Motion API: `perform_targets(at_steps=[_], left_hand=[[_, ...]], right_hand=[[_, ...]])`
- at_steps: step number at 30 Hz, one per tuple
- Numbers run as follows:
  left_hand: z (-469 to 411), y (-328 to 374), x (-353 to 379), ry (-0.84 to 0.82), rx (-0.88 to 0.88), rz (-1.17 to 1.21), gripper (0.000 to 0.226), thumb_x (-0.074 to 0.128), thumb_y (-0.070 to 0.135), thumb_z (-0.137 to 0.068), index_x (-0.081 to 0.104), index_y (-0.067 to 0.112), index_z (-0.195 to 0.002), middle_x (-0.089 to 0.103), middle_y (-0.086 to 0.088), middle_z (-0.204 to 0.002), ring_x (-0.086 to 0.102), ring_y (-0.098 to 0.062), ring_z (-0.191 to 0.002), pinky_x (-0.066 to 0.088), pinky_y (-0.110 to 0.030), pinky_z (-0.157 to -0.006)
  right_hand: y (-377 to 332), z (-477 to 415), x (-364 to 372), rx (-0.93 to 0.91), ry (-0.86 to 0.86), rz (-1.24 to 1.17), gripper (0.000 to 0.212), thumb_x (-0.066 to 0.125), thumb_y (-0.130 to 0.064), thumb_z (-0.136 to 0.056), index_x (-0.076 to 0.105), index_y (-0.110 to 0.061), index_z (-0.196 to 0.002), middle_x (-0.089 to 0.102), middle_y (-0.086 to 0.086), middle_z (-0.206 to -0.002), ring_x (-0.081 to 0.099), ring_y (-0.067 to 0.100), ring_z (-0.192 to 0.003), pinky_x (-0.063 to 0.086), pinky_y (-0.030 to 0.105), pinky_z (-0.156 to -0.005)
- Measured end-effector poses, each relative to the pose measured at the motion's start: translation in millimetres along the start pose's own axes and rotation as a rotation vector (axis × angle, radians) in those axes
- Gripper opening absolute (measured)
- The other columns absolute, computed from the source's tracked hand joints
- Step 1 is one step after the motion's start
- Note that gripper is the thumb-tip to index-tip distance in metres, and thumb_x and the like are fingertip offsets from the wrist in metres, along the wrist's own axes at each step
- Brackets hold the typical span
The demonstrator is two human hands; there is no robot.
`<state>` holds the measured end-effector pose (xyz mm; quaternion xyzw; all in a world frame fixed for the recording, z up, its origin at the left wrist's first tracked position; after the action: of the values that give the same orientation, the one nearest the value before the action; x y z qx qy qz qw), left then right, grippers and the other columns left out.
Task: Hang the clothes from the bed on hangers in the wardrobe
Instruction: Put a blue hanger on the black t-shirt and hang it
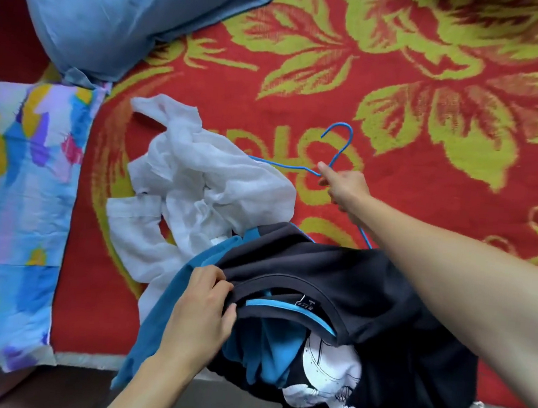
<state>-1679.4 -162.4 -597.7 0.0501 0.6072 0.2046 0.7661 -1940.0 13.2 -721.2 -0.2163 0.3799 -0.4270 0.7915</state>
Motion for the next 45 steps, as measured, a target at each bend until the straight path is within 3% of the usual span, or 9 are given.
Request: perform_targets(at_steps=[7, 11, 16, 23, 27, 31, 36, 41, 45], left_hand=[[-29, -1, -27, -0.004, -0.073, 0.237, 0.011, 0.063, 0.013, -0.089, 0.064, 0.014, -0.078, 0.061, 0.004, -0.088, 0.054, -0.011, -0.084, 0.038, -0.021, -0.075], [-61, 5, -50, 0.109, -0.261, 0.408, 0.021, 0.057, 0.016, -0.093, 0.052, 0.019, -0.073, 0.059, -0.001, -0.066, 0.053, -0.019, -0.065, 0.032, -0.031, -0.064], [-85, 17, -64, 0.128, -0.278, 0.418, 0.015, 0.053, 0.019, -0.095, 0.058, 0.013, -0.081, 0.064, -0.007, -0.076, 0.059, -0.030, -0.079, 0.037, -0.034, -0.067], [-85, 17, -70, 0.178, -0.272, 0.402, 0.017, 0.054, 0.017, -0.094, 0.060, 0.008, -0.081, 0.067, -0.011, -0.080, 0.059, -0.032, -0.081, 0.039, -0.035, -0.070], [-83, 21, -75, 0.177, -0.265, 0.329, 0.018, 0.052, 0.023, -0.095, 0.059, 0.012, -0.083, 0.066, -0.011, -0.080, 0.059, -0.034, -0.083, 0.042, -0.039, -0.071], [-78, 59, -86, 0.248, -0.073, 0.218, 0.016, 0.056, 0.023, -0.094, 0.060, 0.013, -0.081, 0.065, -0.010, -0.071, 0.059, -0.036, -0.074, 0.044, -0.041, -0.072], [-76, 52, -91, 0.109, -0.038, 0.452, 0.024, 0.056, 0.021, -0.095, 0.055, 0.018, -0.071, 0.052, 0.009, -0.059, 0.049, -0.011, -0.060, 0.037, -0.033, -0.064], [-64, 27, -84, -0.187, 0.022, 0.311, 0.032, 0.045, 0.026, -0.081, 0.070, 0.016, -0.098, 0.070, 0.000, -0.091, 0.061, -0.015, -0.087, 0.043, -0.026, -0.080], [-56, 42, -83, -0.128, 0.162, 0.329, 0.023, 0.058, 0.004, -0.086, 0.074, 0.014, -0.099, 0.071, 0.005, -0.085, 0.063, -0.005, -0.081, 0.043, -0.016, -0.073]], right_hand=[[-122, 59, -86, -0.497, 0.302, 0.108, 0.040, 0.051, -0.039, -0.085, 0.062, -0.006, -0.065, 0.054, 0.009, -0.056, 0.054, 0.025, -0.058, 0.043, 0.042, -0.058], [-137, 122, -134, -0.671, 0.190, 0.065, 0.045, 0.066, -0.037, -0.088, 0.059, -0.007, -0.056, 0.036, 0.002, -0.052, 0.030, 0.008, -0.049, 0.028, 0.034, -0.050], [-97, 181, -170, -0.616, -0.058, 0.087, 0.027, 0.071, -0.036, -0.079, 0.070, -0.014, -0.062, 0.039, 0.005, -0.055, 0.030, 0.011, -0.051, 0.022, 0.033, -0.047], [-62, 203, -187, -0.557, 0.001, 0.045, 0.021, 0.075, -0.025, -0.080, 0.072, -0.016, -0.061, 0.046, 0.009, -0.057, 0.029, 0.006, -0.047, 0.022, 0.021, -0.044], [-52, 202, -180, -0.582, 0.028, 0.154, 0.020, 0.075, -0.041, -0.078, 0.072, -0.026, -0.066, 0.039, -0.004, -0.048, 0.031, 0.005, -0.046, 0.026, 0.028, -0.049], [-48, 189, -130, -0.515, -0.056, 0.178, 0.025, 0.067, -0.060, -0.071, 0.072, -0.036, -0.071, 0.057, -0.001, -0.052, 0.046, 0.005, -0.052, 0.043, 0.040, -0.056], [-47, 192, -70, -0.403, -0.341, -0.017, 0.006, 0.074, -0.016, -0.082, 0.077, -0.018, -0.078, 0.068, -0.006, -0.068, 0.054, 0.006, -0.066, 0.044, 0.026, -0.068], [-45, 190, -77, -0.368, -0.357, -0.160, 0.007, 0.071, -0.003, -0.083, 0.076, -0.001, -0.087, 0.072, 0.001, -0.075, 0.059, 0.001, -0.067, 0.045, 0.014, -0.067], [-54, 190, -59, -0.360, -0.352, -0.232, 0.007, 0.070, 0.001, -0.083, 0.073, -0.004, -0.081, 0.067, -0.007, -0.061, 0.057, 0.000, -0.059, 0.046, 0.015, -0.060]])
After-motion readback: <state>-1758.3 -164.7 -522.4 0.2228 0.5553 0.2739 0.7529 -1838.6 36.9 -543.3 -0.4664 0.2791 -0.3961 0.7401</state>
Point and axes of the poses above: each hand's wrist, its own z-axis away from the middle knuckle, its own x-axis out of the palm, y = z × x, the point moved 6 cm from there along -z, towards the middle knuckle
